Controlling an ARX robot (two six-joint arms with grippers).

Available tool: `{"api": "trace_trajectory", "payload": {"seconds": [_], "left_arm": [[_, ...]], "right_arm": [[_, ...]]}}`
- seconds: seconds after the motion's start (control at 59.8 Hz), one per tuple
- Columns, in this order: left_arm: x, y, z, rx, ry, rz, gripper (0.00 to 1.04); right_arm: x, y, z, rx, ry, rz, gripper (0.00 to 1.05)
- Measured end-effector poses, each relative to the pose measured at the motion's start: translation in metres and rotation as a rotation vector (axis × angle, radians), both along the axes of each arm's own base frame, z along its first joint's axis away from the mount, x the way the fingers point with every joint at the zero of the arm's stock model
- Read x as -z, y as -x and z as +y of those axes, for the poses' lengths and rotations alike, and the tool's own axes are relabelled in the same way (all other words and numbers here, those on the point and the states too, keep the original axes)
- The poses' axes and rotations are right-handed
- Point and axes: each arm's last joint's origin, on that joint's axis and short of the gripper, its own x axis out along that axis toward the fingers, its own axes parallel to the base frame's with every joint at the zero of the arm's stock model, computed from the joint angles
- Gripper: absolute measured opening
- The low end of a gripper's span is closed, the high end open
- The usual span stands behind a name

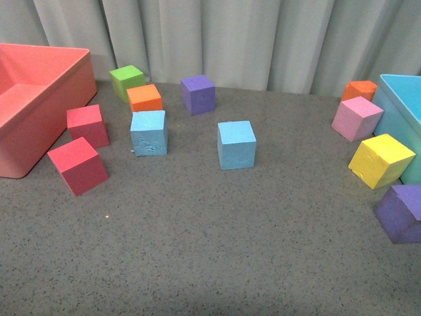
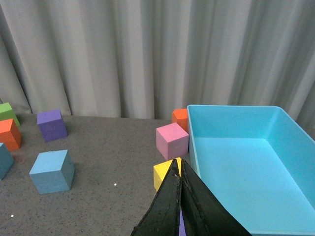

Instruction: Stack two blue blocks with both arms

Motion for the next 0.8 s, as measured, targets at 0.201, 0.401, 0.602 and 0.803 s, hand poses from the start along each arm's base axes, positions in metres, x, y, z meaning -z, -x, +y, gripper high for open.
{"api": "trace_trajectory", "payload": {"seconds": [0.201, 0.401, 0.602, 0.803], "left_arm": [[0.000, 0.000, 0.000, 0.000, 0.000, 0.000, 0.98], [0.000, 0.000, 0.000, 0.000, 0.000, 0.000, 0.98], [0.000, 0.000, 0.000, 0.000, 0.000, 0.000, 0.98], [0.000, 0.000, 0.000, 0.000, 0.000, 0.000, 0.98]], "right_arm": [[-0.001, 0.013, 0.000, 0.000, 0.000, -0.002, 0.01], [-0.002, 0.023, 0.000, 0.000, 0.000, -0.008, 0.01], [-0.005, 0.031, 0.000, 0.000, 0.000, -0.016, 0.01], [-0.006, 0.038, 0.000, 0.000, 0.000, -0.021, 0.01]]}}
